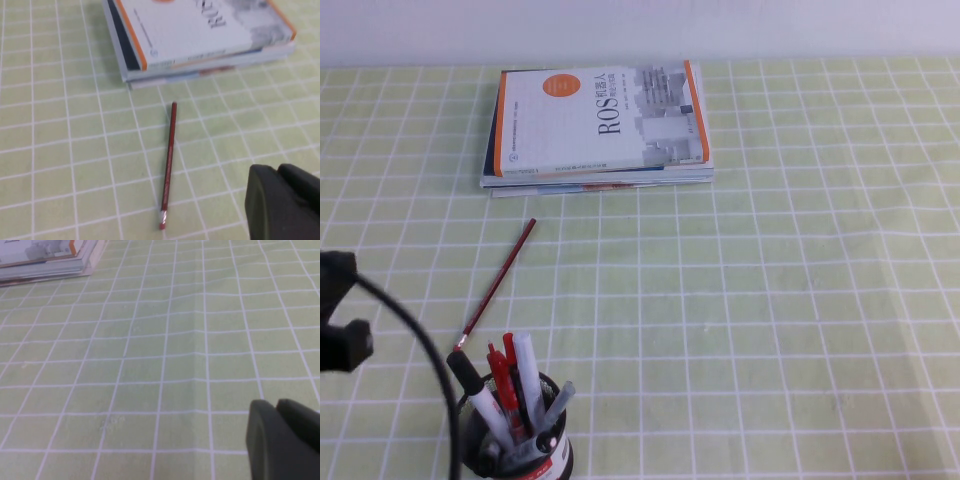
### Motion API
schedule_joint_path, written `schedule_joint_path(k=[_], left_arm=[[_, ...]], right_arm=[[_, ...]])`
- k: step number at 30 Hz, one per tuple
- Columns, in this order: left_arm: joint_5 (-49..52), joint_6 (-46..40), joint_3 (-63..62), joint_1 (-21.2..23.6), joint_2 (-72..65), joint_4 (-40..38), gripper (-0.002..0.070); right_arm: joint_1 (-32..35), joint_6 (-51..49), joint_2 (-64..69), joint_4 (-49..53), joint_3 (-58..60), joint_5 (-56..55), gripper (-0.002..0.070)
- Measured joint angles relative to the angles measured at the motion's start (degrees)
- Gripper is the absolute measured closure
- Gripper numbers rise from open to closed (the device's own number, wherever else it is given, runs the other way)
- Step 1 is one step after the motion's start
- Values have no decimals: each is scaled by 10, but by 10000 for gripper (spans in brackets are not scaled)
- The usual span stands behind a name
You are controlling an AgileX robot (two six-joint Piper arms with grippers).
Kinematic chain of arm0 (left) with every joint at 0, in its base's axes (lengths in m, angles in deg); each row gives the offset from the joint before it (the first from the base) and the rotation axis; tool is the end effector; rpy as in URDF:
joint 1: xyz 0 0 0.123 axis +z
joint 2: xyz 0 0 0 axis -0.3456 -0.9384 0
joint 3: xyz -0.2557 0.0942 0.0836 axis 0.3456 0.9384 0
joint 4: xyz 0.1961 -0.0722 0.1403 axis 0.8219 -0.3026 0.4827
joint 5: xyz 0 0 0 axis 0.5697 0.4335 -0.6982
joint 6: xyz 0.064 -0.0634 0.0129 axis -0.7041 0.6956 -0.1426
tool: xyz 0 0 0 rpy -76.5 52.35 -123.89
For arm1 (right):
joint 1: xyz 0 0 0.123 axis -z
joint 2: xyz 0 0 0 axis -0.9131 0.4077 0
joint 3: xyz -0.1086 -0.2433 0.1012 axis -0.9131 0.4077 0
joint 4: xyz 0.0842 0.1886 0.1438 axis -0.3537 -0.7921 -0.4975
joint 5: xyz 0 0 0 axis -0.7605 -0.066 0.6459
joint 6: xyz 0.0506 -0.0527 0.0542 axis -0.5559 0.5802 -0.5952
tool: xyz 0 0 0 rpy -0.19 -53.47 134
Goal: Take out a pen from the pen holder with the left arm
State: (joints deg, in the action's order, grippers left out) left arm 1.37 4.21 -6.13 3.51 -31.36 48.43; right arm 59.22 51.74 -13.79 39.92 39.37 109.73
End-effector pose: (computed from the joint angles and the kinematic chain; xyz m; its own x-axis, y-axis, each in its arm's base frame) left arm 0.1325 -0.0437 0.3304 -0.4579 0.1379 -0.8782 0.3221 0.9465 -0.0194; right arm 0.0514 0.0109 0.1714 -0.3168 0.1291 -0.9397 -0.1159 0.9780 0.1735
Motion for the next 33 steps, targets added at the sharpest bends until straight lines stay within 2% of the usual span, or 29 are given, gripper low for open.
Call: schedule_joint_path(k=[5, 9, 17, 23, 33], left_arm=[[-66, 17, 97, 0, 116, -30, 675], [-73, 18, 146, 0, 170, -31, 675], [-64, 18, 164, 0, 189, -27, 675], [-74, -16, 166, 0, 192, -23, 675], [-235, -32, 267, 1, 277, -13, 675]], right_arm=[[0, 0, 0, 0, 0, 0, 689], [0, 0, 0, 0, 0, 0, 688], [0, 0, 0, 0, 0, 0, 689], [0, 0, 0, 0, 0, 0, 688], [0, 0, 0, 0, 0, 0, 689]])
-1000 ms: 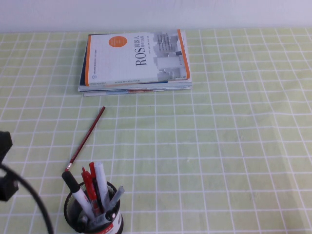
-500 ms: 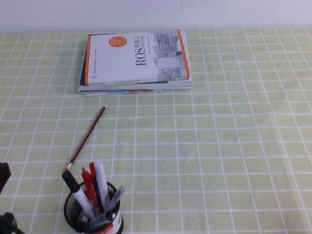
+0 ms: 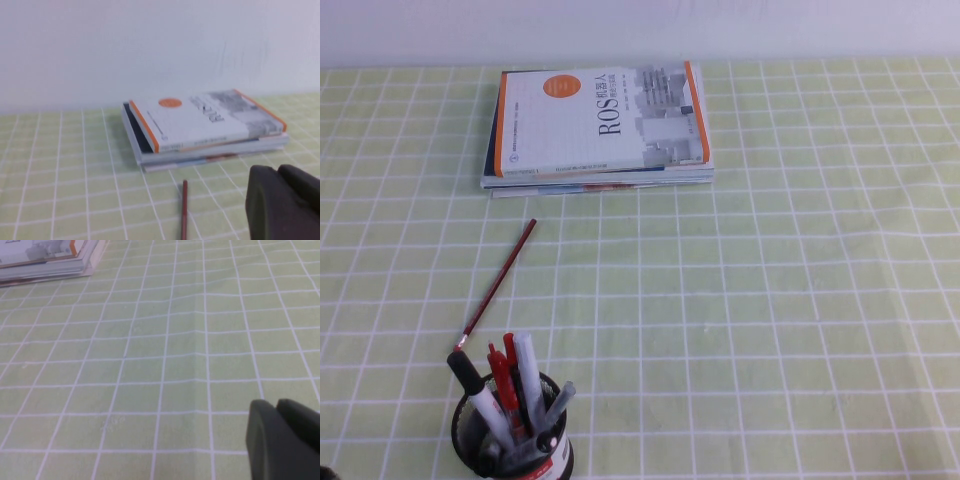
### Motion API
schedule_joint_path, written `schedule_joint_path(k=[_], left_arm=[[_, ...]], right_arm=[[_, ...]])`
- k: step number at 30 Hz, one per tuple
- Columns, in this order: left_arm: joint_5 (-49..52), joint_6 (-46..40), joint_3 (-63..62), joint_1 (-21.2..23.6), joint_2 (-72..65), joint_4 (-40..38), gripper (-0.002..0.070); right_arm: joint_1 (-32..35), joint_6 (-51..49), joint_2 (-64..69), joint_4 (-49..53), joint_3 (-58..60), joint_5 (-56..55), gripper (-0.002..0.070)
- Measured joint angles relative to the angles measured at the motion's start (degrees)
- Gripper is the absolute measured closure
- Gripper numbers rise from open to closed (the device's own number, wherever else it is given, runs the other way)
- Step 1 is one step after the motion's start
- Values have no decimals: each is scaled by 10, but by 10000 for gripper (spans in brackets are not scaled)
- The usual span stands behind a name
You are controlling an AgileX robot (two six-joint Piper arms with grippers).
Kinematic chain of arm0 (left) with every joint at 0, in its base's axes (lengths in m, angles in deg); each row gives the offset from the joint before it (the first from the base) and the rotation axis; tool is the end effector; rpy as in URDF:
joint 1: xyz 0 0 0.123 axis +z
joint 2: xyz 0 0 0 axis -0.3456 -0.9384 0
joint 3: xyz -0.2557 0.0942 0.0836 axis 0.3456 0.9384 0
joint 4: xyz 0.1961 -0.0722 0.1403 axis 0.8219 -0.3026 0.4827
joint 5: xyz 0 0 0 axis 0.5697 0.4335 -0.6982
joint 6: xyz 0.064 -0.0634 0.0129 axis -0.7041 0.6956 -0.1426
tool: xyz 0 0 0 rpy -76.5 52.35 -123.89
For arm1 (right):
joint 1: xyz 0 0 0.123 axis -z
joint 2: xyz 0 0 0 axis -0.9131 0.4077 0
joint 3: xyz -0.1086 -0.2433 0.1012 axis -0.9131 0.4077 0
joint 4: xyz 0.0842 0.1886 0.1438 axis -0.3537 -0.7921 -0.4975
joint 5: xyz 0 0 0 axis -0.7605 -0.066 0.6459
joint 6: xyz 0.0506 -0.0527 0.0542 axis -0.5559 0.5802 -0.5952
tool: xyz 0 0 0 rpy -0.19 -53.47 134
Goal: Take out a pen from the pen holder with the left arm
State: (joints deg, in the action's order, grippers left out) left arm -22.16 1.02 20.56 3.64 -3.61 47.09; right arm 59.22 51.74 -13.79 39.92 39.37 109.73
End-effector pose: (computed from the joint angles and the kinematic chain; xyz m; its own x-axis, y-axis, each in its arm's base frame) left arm 0.0688 -0.0219 0.2595 -0.0605 0.0409 -0.9973 0.3013 0.9533 0.0208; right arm 0.0514 0.0109 0.1714 -0.3168 0.1291 -0.9397 -0.1159 0.9780 0.1735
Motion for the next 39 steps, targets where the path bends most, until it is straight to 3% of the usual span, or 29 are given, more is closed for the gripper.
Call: schedule_joint_path(k=[11, 19, 30, 39], left_arm=[[-25, -18, 94, 88, 133, 6, 675], [-21, -19, 138, 91, 135, 7, 675], [121, -18, 139, 91, 135, 7, 675], [132, -20, 139, 91, 135, 7, 675]], right_arm=[[0, 0, 0, 0, 0, 0, 688], [0, 0, 0, 0, 0, 0, 689], [0, 0, 0, 0, 0, 0, 689], [0, 0, 0, 0, 0, 0, 688]])
